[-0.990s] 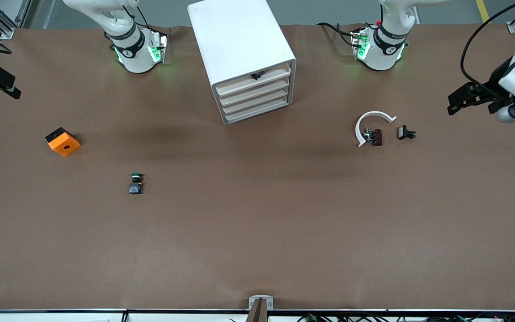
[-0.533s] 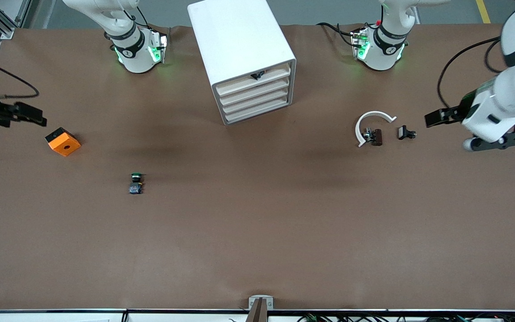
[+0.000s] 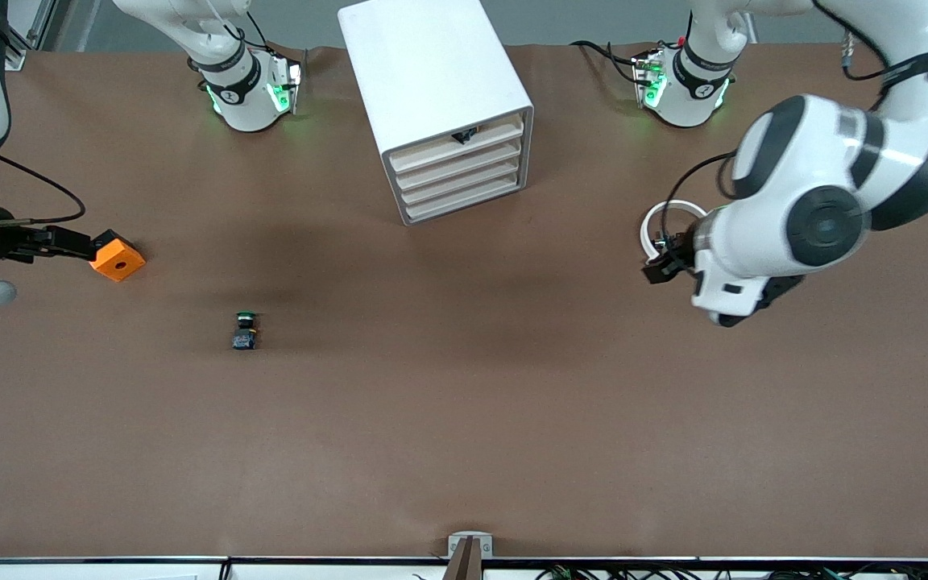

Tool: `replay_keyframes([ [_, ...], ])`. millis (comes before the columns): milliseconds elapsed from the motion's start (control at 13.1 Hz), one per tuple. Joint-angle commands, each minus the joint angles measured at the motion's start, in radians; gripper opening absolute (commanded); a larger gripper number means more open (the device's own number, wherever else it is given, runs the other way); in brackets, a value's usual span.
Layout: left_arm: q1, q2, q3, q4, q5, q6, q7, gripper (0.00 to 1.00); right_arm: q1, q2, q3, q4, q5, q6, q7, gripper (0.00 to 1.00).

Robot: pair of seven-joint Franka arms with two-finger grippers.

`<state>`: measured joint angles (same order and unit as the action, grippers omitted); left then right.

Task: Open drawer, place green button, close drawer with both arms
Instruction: 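Reach the right gripper toward the button while the left gripper moves toward the cabinet, then lower the right gripper onto the button while the left gripper reaches the drawer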

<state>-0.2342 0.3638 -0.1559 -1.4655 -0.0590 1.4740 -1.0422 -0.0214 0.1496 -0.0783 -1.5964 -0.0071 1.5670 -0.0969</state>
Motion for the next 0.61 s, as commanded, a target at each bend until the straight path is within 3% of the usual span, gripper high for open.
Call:
replay_keyframes([
  [0,-0.065,0.055,0.004,0.04,-0.051,-0.026,-0.285,1.0,0.026,0.007,0.008,0.015,0.009,0.002,0.107,1.0],
  [305,-0.123,0.171,0.003,0.057,-0.139,-0.02,-0.805,1.0,0.058,-0.005,0.011,-0.107,0.08,0.155,0.189,1.0],
  [533,-0.128,0.221,0.004,0.054,-0.319,-0.02,-0.972,1.0,0.099,-0.035,0.011,-0.264,0.105,0.331,0.227,1.0],
])
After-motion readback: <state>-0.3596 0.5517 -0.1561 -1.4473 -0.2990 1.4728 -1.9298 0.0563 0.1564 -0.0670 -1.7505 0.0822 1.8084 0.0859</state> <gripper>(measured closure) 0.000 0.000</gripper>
